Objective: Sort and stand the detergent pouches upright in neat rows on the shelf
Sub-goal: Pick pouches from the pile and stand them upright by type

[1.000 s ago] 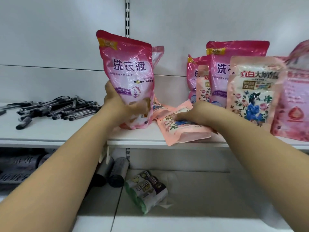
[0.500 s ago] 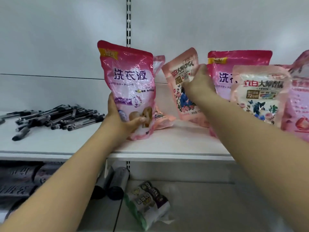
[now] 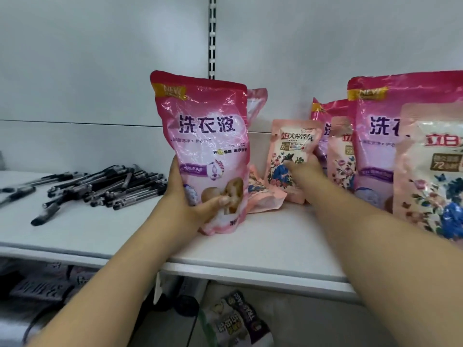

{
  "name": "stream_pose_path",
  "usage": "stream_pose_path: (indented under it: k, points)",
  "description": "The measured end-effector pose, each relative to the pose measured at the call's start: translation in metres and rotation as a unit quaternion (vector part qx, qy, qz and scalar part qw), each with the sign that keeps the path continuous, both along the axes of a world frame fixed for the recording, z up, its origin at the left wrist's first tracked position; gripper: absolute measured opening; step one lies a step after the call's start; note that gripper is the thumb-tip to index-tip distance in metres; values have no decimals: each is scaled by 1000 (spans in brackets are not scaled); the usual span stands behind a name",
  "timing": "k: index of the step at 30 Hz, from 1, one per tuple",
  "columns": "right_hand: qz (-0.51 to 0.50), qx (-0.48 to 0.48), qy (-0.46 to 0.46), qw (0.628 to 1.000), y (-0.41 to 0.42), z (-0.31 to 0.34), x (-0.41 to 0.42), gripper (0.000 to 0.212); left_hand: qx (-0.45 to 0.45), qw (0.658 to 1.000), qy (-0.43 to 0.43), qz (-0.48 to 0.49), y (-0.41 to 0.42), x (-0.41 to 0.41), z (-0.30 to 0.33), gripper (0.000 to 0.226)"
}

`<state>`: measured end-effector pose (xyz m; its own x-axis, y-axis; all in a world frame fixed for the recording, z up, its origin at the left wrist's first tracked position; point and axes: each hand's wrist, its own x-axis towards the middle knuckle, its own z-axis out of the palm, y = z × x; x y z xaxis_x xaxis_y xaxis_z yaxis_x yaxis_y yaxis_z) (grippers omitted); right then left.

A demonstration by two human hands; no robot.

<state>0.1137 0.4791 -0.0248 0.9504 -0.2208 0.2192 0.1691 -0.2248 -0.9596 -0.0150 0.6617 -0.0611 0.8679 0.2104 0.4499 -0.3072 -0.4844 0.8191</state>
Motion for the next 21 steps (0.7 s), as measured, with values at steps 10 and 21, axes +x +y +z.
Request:
stream_pose_path:
  k: [10, 21]
  points:
    - [58, 165, 24, 984, 6, -4, 9, 72, -22, 1000, -13, -10, -2, -1, -1, 88]
    - [-32, 145, 52, 988, 14, -11, 21, 40, -55, 998, -17, -25, -2, -2, -3, 84]
